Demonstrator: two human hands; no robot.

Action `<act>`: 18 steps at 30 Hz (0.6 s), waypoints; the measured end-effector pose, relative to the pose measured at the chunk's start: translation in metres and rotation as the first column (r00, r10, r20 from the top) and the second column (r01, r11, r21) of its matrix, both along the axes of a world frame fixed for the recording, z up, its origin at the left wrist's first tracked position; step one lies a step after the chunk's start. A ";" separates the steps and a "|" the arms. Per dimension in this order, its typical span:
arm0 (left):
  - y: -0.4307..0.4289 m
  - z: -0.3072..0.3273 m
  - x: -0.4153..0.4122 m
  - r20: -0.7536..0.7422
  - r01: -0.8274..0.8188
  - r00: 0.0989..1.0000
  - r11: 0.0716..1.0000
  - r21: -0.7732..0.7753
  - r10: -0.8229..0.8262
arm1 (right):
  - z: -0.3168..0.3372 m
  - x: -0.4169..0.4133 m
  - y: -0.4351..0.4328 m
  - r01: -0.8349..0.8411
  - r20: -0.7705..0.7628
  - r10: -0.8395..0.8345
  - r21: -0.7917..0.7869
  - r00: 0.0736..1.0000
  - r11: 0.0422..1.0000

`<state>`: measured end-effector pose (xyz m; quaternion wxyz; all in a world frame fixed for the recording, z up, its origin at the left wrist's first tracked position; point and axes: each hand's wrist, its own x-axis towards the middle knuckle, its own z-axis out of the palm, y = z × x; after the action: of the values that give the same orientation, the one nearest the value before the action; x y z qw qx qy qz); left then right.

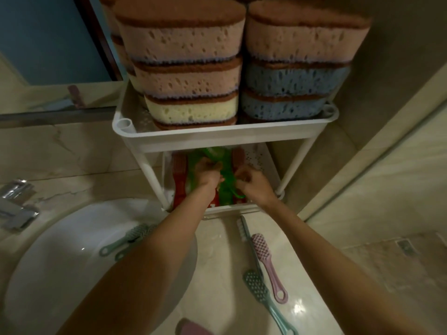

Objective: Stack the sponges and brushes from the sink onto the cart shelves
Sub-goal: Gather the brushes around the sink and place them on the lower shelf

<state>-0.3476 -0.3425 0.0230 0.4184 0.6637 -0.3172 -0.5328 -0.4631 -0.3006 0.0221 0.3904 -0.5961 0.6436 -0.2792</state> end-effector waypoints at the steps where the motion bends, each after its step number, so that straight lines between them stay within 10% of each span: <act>1: -0.001 0.002 -0.002 0.010 0.019 1.000 1.000 0.001 -0.019 | 0.002 0.000 0.003 -0.039 -0.055 0.040 0.013 0.998 0.999; 8: -0.003 0.010 -0.009 0.150 0.230 0.963 0.973 -0.011 -0.226 | 0.001 -0.006 0.005 0.050 -0.373 -0.055 -0.024 0.926 0.998; 13: 0.013 -0.008 0.008 0.521 0.405 0.758 0.909 0.092 -0.391 | -0.007 -0.012 -0.002 0.140 -0.517 -0.136 -0.031 0.845 0.990; 18: 0.022 -0.022 0.008 0.584 0.529 0.624 0.830 0.175 -0.520 | -0.006 -0.010 -0.006 0.114 -0.635 -0.031 0.090 0.772 0.989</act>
<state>-0.3396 -0.3208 0.0010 0.1243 0.6742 -0.6172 -0.3861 -0.4728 -0.3070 0.0162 0.1768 -0.6046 0.7758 -0.0378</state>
